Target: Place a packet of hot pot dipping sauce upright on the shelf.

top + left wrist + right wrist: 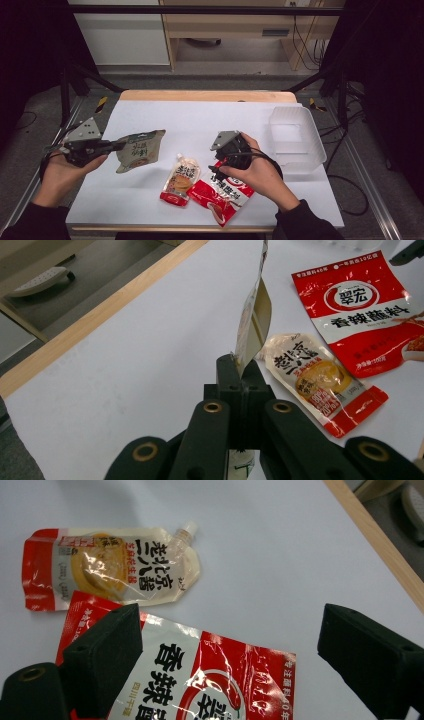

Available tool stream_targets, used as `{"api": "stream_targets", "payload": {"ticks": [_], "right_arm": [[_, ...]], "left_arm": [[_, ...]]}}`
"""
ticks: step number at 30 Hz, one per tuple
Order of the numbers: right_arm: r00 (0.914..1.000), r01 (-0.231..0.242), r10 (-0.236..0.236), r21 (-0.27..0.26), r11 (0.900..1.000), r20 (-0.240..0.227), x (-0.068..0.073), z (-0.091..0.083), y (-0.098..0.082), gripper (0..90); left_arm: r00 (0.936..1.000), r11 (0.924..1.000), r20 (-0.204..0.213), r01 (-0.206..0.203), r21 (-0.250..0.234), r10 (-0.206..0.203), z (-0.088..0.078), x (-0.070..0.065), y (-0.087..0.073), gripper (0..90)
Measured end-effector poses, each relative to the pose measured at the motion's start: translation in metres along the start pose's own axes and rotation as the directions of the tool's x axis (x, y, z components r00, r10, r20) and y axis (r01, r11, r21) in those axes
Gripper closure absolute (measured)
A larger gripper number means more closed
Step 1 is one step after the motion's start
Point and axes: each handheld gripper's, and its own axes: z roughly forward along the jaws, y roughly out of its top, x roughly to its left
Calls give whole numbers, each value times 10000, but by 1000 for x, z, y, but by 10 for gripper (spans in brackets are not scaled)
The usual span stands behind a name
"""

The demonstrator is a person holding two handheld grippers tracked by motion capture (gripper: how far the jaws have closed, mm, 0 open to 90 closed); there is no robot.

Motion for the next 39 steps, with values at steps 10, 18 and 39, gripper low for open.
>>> {"api": "stream_targets", "payload": {"ticks": [10, 18, 39], "right_arm": [[9935, 913, -861, 696, 9934, -747, -9, 3, 31, 159], [9893, 1219, -1132, 942, 9881, -921, -19, -1, 40, 260], [9806, 1858, -1800, 754, 9797, -778, -35, -19, 49, 197]], "left_arm": [[9980, 9987, 369, -507, -91, 510, 17, -6, 31, 900], [9947, 9967, 635, -807, -81, 811, 33, -12, 46, 900], [9829, 9899, 1179, -1419, -33, 1413, 56, -32, 72, 900]]}}
